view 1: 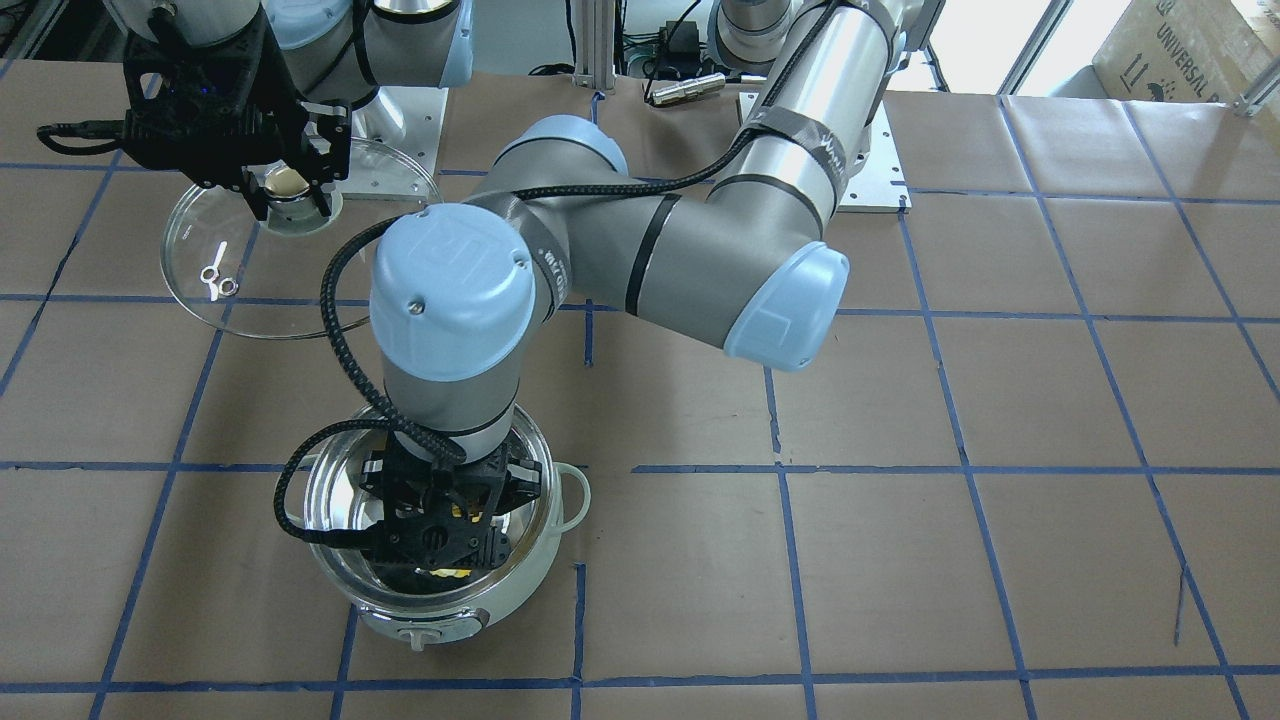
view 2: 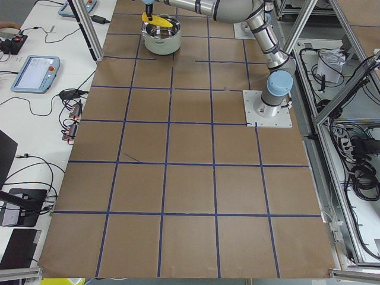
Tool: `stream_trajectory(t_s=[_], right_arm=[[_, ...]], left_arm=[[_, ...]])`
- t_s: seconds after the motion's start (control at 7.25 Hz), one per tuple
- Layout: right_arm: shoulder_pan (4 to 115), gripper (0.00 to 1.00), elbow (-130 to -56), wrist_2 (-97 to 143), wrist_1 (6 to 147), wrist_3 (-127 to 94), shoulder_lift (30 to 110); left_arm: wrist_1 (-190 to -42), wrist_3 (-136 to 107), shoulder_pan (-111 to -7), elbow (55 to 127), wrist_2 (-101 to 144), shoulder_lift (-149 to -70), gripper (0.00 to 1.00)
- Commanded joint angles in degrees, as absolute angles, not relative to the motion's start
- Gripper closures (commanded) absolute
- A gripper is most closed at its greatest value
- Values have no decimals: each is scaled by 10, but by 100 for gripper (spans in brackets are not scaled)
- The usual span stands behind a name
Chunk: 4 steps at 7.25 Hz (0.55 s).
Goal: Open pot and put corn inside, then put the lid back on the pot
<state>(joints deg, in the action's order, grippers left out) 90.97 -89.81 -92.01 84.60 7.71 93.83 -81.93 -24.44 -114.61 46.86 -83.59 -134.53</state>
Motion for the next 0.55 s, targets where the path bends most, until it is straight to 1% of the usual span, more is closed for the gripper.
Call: stream_trajectory(t_s=[0.0, 0.14, 0.41], right_arm=[[910, 62, -903, -919, 837, 77, 939], [909, 62, -907, -919, 836, 77, 939], [908, 62, -912, -921, 837, 78, 940]], left_arm=[[-814, -241, -1155, 471, -856, -1366, 50], [-812, -241, -1159, 467, -858, -1378, 1], [-815, -238, -1158, 475, -859, -1370, 0]])
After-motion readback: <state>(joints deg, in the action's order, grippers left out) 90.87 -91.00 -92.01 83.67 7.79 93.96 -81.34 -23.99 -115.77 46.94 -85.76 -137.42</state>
